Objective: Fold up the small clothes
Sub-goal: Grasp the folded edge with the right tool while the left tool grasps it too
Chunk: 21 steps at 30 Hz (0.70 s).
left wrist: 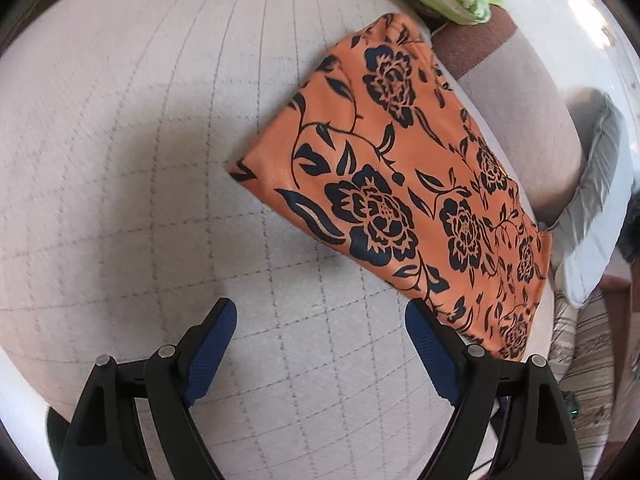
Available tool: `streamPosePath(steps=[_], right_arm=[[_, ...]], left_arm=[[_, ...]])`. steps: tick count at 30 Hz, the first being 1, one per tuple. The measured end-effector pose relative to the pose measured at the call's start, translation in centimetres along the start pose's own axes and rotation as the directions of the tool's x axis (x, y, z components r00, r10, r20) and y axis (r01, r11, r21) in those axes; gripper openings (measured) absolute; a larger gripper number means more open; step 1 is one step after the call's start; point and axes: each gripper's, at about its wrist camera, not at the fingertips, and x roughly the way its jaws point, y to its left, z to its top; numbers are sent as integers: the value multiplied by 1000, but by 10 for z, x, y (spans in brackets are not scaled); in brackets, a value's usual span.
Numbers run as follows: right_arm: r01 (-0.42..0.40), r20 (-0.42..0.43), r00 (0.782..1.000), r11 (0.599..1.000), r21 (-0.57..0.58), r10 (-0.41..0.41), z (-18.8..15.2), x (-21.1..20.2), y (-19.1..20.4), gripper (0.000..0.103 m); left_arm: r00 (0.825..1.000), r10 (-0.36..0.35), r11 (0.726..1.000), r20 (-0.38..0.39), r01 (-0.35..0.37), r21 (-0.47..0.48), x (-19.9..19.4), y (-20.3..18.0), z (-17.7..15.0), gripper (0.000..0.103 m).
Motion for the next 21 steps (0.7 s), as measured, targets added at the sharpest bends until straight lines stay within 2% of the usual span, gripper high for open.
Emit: streamPosePath(steps=[3,5,11,16,18,19,21], right_arm=[[9,-9,1000,998,61,-8,6,16,-12,73],[9,-6,1000,997,71,-9,10,31,-15,73],[-9,50,999,998,55,6,24,45,-10,73],[-22,98,995,999,32,18,33,53,-3,73],[-26,115,993,1000,15,24,35,54,-1,73],[-24,120,992,1000,-3,24,37,56,1,72],[-14,132,991,1000,-23,17,39,57,2,64]], left_arm=[[999,-23,998,-33,21,-51,18,-1,7,87],[1000,-24,997,-1,24,-76,20,-4,12,91],[992,-101,980,74,112,-164,33,-14,34,92],[973,-189,956,130,212,-204,44,-23,48,92],[969,-190,954,158,220,-205,46,-26,50,90],[965,-190,954,180,225,-199,47,-27,49,85],[967,-169,960,189,205,-191,49,-29,51,49]])
